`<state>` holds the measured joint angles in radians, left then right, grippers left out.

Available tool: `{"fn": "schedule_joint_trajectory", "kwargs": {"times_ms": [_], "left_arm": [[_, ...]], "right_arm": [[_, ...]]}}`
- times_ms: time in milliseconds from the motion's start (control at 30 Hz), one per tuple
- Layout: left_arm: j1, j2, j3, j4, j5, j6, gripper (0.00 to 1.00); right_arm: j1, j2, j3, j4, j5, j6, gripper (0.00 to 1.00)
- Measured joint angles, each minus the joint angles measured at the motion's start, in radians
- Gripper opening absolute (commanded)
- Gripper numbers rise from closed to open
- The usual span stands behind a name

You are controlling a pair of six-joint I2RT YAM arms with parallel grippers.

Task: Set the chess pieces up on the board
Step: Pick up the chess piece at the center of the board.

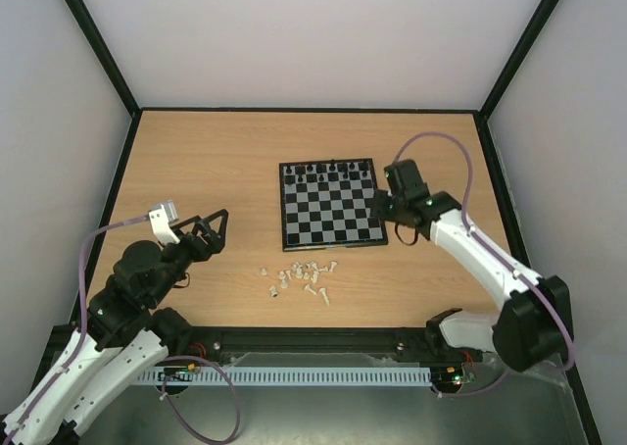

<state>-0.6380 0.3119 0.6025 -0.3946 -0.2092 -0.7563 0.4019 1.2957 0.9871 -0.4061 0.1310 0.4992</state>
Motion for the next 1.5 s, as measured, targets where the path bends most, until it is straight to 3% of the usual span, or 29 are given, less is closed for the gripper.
{"fn": "schedule_joint_trajectory", "kwargs": {"times_ms": [300,667,933,1500], "left_arm": [[0.000,-0.019,-0.023,-0.001,0.000,-0.015,0.99],[0.000,-0.031,-0.057,-0.003,0.008,-0.030,1.00],[0.000,-0.031,-0.058,-0.010,0.011,-0.030,0.99],[0.000,-0.035,-0.059,-0.018,0.012,-0.030,1.00]], "right_arm": [[0.344,-0.155,-0.169,0.007,-0.018,0.137,0.40],[0.616,-0.074,-0.267,0.062,0.060,0.312,0.31],[0.661,0.063,-0.267,0.137,0.091,0.358,0.31],[0.665,0.174,-0.246,0.148,0.142,0.396,0.21]]}}
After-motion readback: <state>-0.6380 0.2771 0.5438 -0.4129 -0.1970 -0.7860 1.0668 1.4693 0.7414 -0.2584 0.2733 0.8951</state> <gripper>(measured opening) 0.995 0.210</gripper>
